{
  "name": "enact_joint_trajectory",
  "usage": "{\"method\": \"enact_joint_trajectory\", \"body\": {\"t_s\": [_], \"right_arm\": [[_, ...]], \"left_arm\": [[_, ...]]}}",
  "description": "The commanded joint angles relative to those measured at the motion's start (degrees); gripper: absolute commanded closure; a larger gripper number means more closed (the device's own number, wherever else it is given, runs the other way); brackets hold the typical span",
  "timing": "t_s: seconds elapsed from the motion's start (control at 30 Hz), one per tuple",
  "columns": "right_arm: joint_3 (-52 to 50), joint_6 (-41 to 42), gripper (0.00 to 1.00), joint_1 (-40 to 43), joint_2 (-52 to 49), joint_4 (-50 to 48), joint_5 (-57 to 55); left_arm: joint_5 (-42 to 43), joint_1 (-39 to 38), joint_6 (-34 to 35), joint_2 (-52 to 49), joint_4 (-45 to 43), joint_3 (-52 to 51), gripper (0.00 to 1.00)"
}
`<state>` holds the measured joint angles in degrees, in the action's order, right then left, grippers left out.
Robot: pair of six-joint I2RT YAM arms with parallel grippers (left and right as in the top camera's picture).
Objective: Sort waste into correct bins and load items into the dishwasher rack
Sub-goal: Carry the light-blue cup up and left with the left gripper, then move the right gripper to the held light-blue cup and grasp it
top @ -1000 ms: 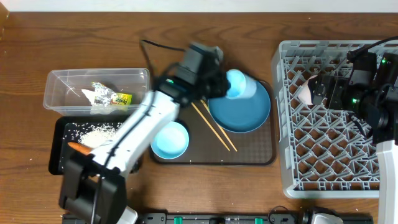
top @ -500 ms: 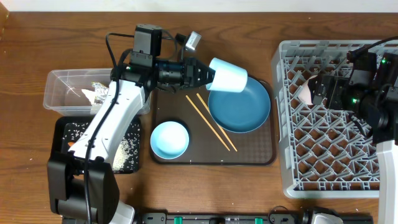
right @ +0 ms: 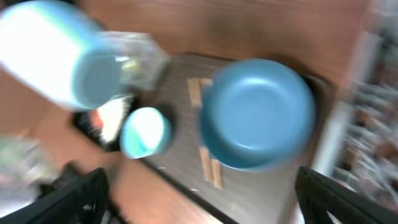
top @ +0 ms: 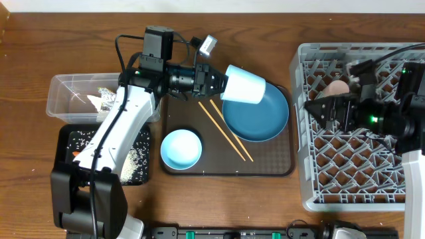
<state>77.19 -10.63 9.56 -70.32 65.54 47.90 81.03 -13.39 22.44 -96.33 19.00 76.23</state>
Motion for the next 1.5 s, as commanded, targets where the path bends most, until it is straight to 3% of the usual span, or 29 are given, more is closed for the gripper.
{"method": "enact_joint_trajectory", "body": {"t_s": [0.0,0.23,0.63,1.2,1.47], "right_arm": [[0.6,-9.4,0.02,0.2,0.9,0.8,14.1],[-0.1,-14.8,0.01,-2.3,0.7,0.7,18.8],[-0.5,-18.9,0.01,-7.6,0.7,0.7,20.9],[-0.5,-20.7,0.01,-8.9,0.7,-1.4,20.6],[-0.5,-20.8,0.19,-8.9,0.6,-1.9,22.5]], "left_arm": [[2.1,-0.1,-0.8,0.3,-0.3,0.9,0.94],[2.1,-2.8,-0.6,0.3,-2.1,0.9,0.94],[3.9,-6.6,13.7,0.9,-16.3,0.9,0.94],[6.9,-9.2,14.1,3.2,-16.5,0.9,0.94],[6.8,-9.7,14.1,4.3,-16.5,0.9,0.94]]}}
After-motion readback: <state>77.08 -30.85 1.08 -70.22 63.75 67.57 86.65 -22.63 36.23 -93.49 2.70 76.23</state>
